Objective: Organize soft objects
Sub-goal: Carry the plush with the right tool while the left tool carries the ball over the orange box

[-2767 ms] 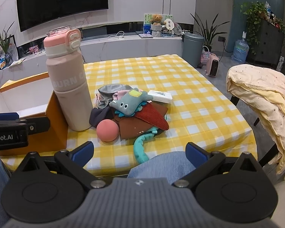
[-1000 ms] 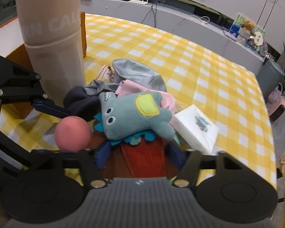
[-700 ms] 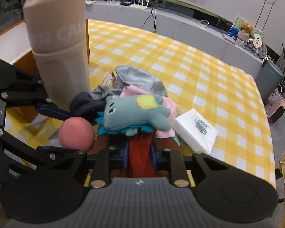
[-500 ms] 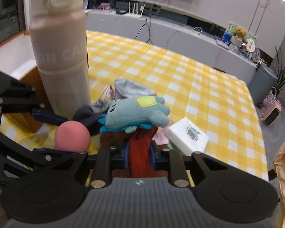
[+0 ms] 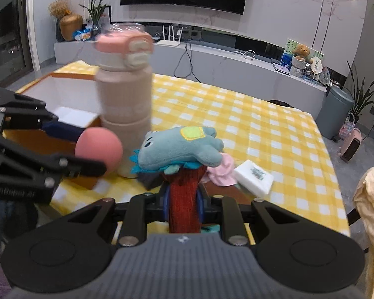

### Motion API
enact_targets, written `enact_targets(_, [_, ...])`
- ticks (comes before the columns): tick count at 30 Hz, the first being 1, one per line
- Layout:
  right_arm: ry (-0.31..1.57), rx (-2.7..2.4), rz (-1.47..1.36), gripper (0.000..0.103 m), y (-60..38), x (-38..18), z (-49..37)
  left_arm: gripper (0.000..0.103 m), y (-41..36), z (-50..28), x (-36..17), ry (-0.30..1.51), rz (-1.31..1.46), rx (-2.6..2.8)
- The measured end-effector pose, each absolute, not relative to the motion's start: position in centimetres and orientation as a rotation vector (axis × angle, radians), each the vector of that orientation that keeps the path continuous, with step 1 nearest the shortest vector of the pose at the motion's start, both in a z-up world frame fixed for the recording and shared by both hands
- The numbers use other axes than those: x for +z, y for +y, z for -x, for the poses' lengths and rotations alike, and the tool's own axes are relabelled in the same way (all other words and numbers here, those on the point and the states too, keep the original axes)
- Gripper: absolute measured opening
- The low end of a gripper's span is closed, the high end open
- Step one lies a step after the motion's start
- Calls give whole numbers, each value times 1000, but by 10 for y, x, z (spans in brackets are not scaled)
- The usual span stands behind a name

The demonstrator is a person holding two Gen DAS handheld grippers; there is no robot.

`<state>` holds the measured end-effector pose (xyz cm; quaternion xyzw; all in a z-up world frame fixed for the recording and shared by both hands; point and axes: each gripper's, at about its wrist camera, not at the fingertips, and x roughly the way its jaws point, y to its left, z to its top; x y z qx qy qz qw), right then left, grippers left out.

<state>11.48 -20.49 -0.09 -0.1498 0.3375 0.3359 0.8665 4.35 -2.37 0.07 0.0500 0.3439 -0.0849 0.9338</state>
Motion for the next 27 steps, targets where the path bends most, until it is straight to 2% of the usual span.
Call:
enact_targets(14, [684, 819, 265, 20, -142, 27, -51, 52, 42, 0, 18, 654, -39, 13])
enact_targets(27, [639, 908, 384, 20, -10, 35, -64, 52, 116, 2, 22, 652, -67, 252])
